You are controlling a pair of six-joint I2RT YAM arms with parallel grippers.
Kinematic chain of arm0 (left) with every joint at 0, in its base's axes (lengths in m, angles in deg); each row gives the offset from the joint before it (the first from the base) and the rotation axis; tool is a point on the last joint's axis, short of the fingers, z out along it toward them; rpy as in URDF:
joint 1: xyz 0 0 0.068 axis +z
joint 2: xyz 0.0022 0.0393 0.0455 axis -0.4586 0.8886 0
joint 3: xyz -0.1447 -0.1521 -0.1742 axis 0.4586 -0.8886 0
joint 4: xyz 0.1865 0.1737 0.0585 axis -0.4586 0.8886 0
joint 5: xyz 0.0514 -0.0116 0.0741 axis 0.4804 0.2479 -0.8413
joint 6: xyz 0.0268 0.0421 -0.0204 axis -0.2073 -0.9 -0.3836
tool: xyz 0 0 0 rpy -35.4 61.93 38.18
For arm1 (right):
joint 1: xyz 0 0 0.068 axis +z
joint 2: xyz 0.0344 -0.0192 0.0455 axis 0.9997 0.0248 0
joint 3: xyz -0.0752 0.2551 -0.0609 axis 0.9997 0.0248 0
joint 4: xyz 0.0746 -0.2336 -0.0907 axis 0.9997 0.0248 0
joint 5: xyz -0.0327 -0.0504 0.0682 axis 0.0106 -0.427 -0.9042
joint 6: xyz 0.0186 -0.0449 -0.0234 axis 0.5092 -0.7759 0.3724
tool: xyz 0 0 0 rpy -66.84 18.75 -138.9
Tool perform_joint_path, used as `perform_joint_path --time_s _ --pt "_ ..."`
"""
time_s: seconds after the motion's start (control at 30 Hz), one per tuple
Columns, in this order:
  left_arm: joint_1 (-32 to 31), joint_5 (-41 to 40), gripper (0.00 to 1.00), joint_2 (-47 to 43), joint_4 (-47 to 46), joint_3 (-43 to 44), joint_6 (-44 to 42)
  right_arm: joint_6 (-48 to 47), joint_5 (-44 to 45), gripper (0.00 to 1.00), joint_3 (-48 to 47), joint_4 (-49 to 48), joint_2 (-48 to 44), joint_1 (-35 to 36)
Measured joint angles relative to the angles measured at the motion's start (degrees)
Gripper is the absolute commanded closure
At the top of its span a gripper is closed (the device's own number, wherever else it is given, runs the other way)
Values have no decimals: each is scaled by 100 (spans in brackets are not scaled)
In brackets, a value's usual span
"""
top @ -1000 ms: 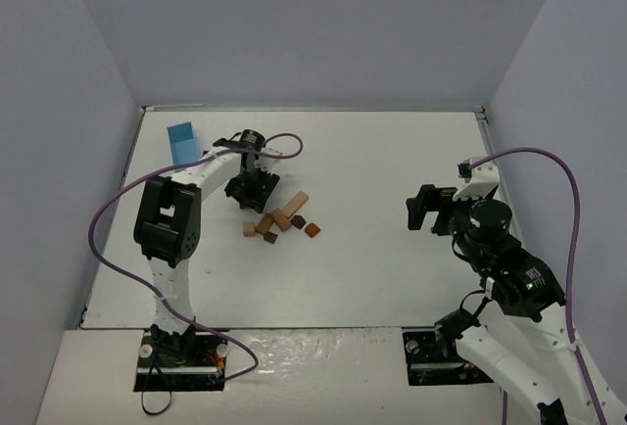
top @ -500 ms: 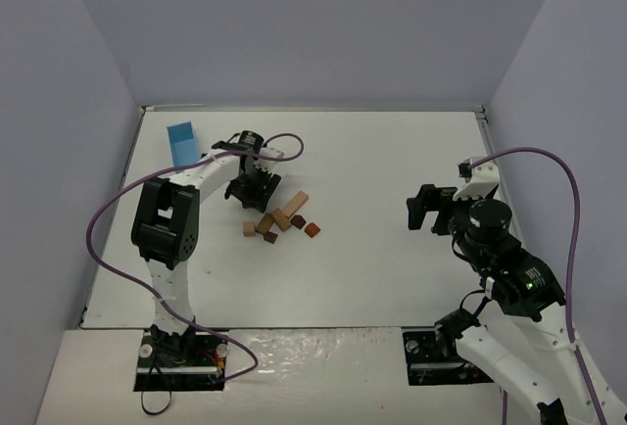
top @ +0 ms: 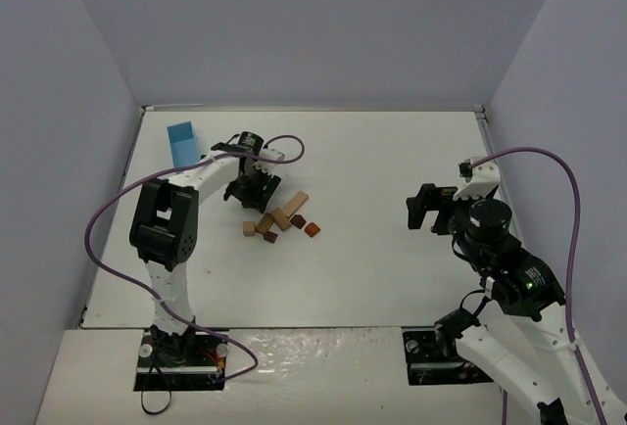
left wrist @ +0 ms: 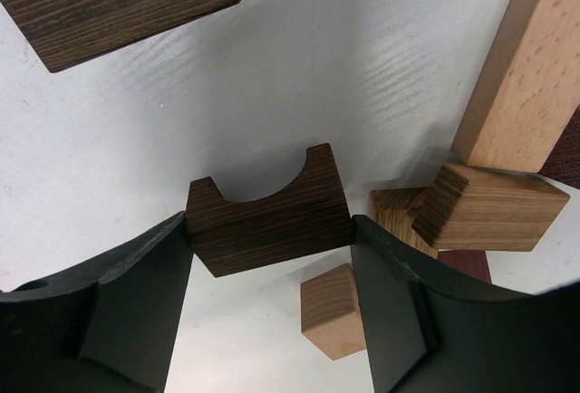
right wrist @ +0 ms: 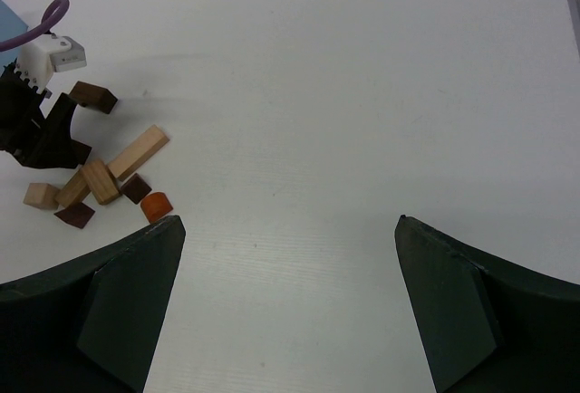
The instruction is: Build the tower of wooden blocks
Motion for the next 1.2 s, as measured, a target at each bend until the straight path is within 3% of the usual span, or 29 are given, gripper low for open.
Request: perform_joint_path --time_s 0.27,0.77,0.9,1.03,1.2 --pt "41 51 51 0 25 -9 -134 14 -2 0 0 0 24 0" --pt "166 10 21 2 239 104 -182 49 -85 0 23 -2 52 0" --pt "169 92 17 -8 339 372 -59 99 -183 0 45 -2 43 0" --pt "169 94 16 -140 388 536 285 148 -293 0 52 0 31 0" --pt "169 -220 9 -618 537 592 1385 167 -365 0 50 0 28 0"
